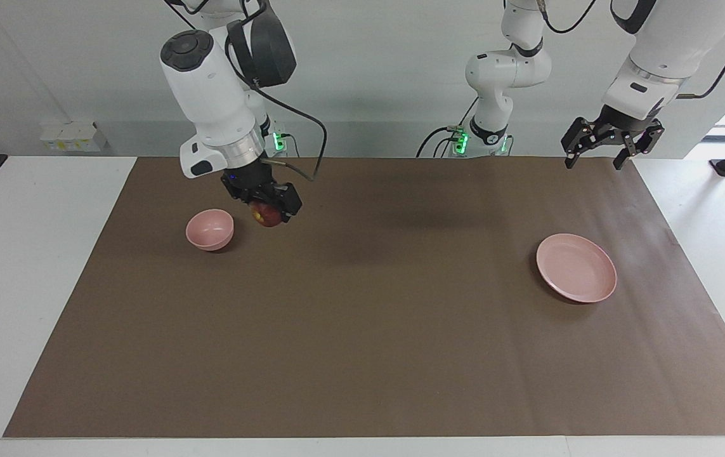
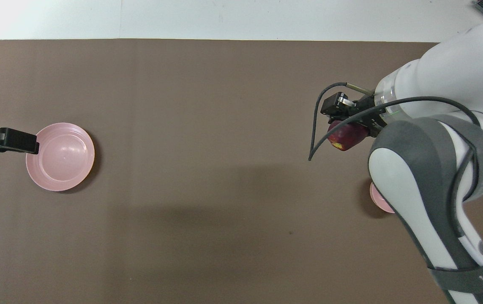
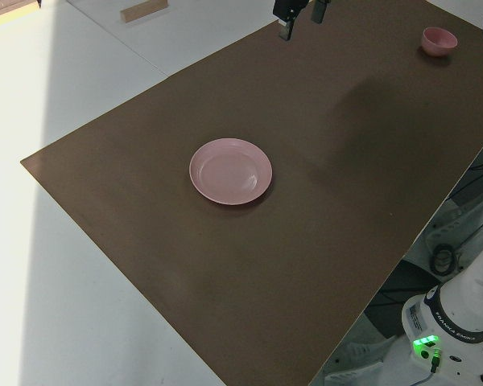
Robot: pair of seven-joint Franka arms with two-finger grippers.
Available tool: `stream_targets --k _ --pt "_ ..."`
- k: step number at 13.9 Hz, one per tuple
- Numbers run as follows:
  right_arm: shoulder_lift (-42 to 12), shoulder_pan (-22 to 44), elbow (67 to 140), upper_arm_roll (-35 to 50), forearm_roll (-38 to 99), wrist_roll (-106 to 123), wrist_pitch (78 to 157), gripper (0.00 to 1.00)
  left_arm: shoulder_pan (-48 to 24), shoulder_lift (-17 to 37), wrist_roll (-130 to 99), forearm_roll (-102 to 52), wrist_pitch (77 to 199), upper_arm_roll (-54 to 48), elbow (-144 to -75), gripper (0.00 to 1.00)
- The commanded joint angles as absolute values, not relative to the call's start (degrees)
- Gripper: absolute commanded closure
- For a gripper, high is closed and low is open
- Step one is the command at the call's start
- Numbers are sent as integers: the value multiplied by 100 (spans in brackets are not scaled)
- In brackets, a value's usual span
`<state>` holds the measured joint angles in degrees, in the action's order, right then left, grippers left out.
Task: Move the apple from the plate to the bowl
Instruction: 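Carry the apple with the right gripper over the pink bowl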
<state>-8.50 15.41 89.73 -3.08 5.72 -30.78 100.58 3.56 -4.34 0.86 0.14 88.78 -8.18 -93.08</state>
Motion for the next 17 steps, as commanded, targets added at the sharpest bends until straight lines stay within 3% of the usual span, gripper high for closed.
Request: stream_targets --k 1,7,10,13,17 --pt "-624 1249 9035 -255 116 -1929 9739 100 431 -844 185 114 9165 -852 -9887 0" --pt "-282 467 9324 -246 -167 -151 9352 100 422 -721 97 -69 9237 -853 -9563 0" --pt "201 334 10307 -246 -176 114 9834 100 439 -729 79 -378 9229 -844 -9554 0" --pt "299 264 10993 -255 -167 132 10150 100 439 -738 79 -413 9184 -844 -9483 0" --pt "544 97 12407 -246 -167 176 11282 100 448 -756 114 -387 9132 -800 -9492 0"
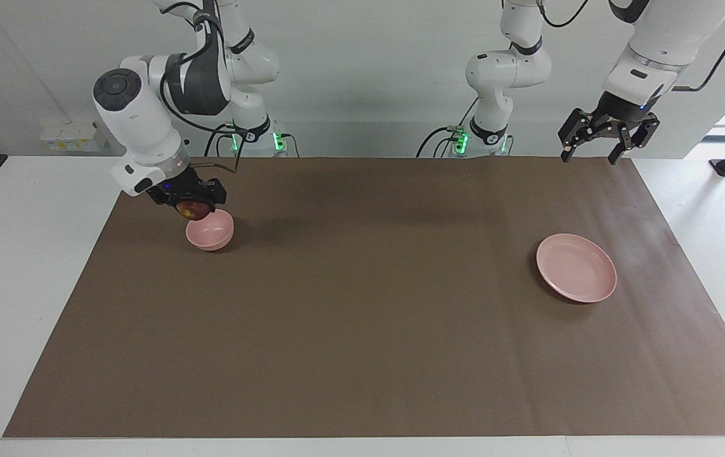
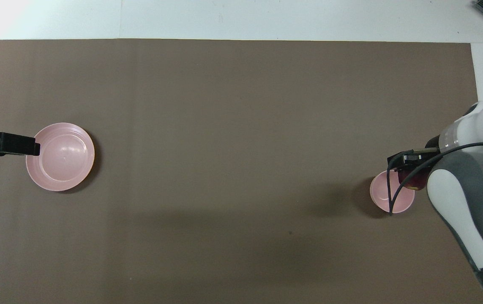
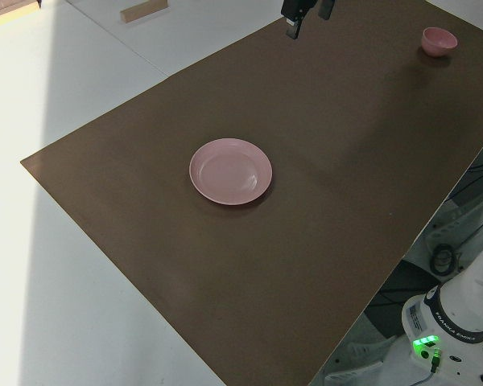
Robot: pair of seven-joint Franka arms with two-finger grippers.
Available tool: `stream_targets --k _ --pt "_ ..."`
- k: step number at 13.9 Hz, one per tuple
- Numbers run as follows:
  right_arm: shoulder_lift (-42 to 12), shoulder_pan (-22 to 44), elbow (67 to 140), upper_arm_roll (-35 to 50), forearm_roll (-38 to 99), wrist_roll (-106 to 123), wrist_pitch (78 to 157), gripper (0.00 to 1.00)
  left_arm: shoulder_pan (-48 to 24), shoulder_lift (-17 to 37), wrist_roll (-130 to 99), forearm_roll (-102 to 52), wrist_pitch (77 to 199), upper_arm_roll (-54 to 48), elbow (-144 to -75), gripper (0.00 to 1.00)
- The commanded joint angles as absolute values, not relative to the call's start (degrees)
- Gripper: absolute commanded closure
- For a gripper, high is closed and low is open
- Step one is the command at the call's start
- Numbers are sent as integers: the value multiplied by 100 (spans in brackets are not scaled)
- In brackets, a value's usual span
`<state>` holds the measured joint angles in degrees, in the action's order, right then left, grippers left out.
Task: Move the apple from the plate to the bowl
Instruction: 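Carry the apple with the right gripper over the pink bowl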
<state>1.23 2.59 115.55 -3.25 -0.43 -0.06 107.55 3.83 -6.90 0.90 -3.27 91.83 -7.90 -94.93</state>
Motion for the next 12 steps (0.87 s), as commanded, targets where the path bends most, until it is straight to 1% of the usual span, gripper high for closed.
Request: stream_targets --k 1,2,4,6,11,12 --pt "623 97 12758 -246 -167 211 11607 100 448 -756 114 -387 9132 -791 -9492 0" --pt "676 71 13031 -255 -167 237 11880 100 448 -756 114 -387 9132 -791 -9492 0" --pt "659 53 13358 -255 -167 237 12267 100 448 -756 114 -387 9132 -791 -9492 0" --pt "563 -26 13780 -255 -167 237 13005 100 448 -756 114 -387 9132 -791 -9492 0" --pt "176 -220 13843 -246 -167 273 13473 100 448 -756 114 -387 9132 -791 -9492 0" --pt "158 -176 13834 -246 -158 212 13448 67 448 -756 114 -387 9132 -791 -9492 0"
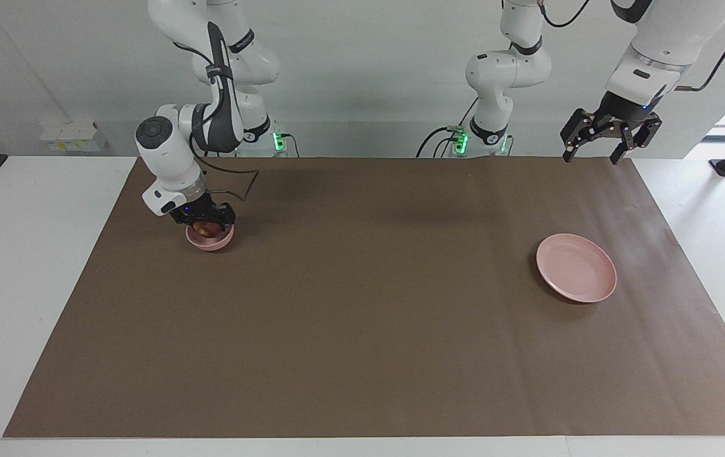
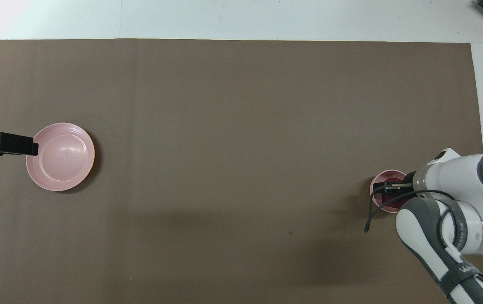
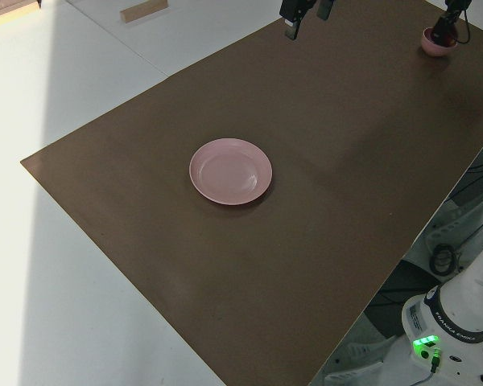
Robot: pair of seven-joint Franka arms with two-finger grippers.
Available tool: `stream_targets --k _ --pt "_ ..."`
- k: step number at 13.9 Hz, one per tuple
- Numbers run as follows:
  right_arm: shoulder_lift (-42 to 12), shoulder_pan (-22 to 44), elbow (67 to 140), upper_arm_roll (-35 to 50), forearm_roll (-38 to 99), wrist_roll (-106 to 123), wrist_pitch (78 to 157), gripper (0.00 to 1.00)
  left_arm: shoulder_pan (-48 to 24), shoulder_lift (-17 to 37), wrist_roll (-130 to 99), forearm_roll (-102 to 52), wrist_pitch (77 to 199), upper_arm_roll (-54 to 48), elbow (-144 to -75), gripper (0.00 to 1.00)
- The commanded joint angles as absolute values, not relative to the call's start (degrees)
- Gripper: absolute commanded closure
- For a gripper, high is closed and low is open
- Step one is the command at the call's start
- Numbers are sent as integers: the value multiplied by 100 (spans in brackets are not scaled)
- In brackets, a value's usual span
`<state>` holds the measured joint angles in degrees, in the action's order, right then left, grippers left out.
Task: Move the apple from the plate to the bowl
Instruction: 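Lower the apple into the bowl and open the right gripper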
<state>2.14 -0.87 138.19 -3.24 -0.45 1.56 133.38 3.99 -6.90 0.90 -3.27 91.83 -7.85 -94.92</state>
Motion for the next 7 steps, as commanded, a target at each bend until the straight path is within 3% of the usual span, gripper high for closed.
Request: stream_targets --k 1,4,7 --pt "150 -141 13799 -246 -150 72 13369 1 448 -756 114 -387 9132 -791 -9492 0" --pt "193 61 13642 -229 -149 -140 13254 0 448 -756 114 -387 9132 -791 -9492 0" --pt "290 97 12958 -202 -149 -106 12273 0 448 -756 114 -387 9132 -791 -9492 0"
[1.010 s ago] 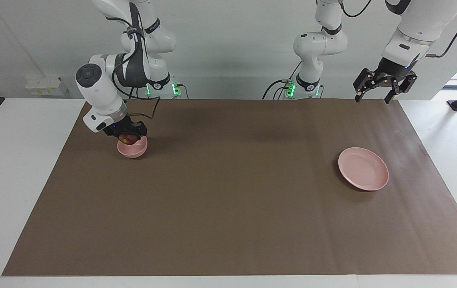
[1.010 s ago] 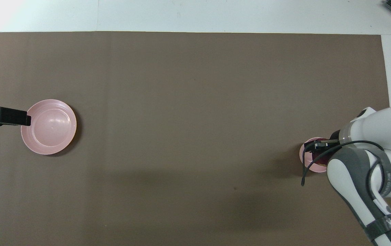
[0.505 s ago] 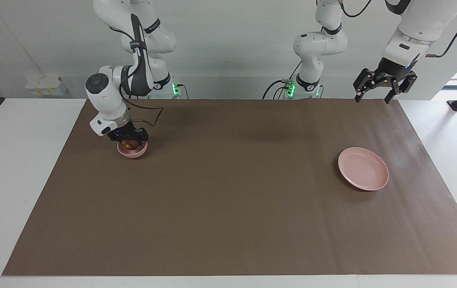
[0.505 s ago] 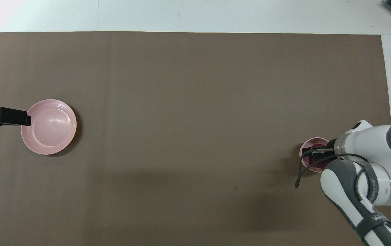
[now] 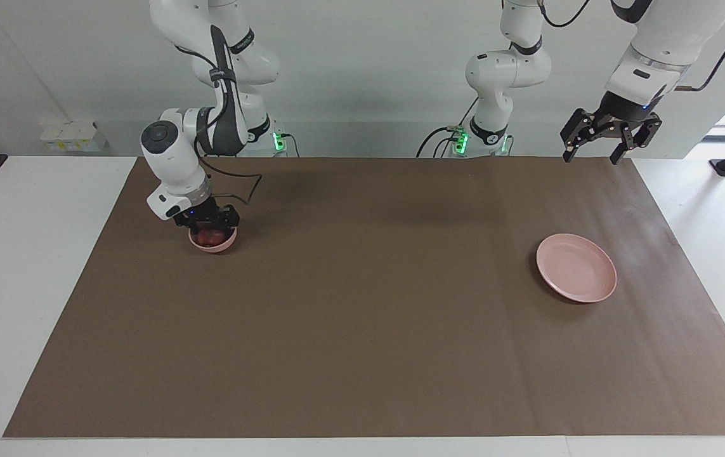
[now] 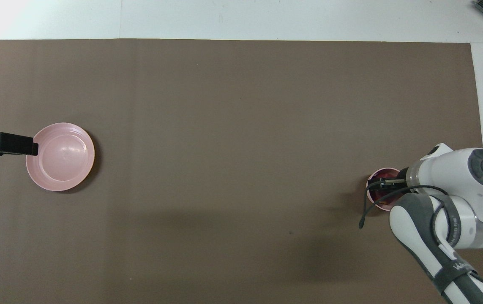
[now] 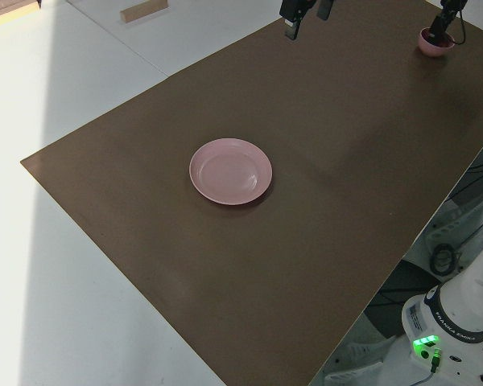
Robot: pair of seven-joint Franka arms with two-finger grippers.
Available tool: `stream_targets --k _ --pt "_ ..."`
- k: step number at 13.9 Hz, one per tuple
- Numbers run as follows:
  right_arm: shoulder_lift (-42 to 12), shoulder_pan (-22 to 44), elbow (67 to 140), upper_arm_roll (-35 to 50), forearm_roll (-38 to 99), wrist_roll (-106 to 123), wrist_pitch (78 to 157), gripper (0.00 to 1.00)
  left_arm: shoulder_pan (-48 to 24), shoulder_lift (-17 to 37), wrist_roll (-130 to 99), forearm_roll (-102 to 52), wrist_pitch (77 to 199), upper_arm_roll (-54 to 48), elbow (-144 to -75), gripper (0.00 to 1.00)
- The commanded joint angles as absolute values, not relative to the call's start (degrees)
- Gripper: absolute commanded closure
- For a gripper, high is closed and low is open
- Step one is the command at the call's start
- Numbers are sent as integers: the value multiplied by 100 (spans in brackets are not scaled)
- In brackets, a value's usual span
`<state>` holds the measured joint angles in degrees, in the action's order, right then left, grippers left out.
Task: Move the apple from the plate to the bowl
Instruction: 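Lower the apple into the bowl and open the right gripper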
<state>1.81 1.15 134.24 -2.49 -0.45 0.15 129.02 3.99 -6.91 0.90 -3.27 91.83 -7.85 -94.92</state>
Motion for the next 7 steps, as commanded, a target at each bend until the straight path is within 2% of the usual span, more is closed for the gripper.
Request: stream_targets --k 1,4,7 --pt "299 97 12711 -193 -149 -97 12009 0 448 -756 114 -387 9132 -791 -9492 0" --pt "378 88 11990 -202 -141 -158 11603 0 448 -756 114 -387 9132 -791 -9492 0" --pt "334 -9 11025 -228 -132 -228 10822 0 448 -756 114 -387 9132 -791 -9492 0"
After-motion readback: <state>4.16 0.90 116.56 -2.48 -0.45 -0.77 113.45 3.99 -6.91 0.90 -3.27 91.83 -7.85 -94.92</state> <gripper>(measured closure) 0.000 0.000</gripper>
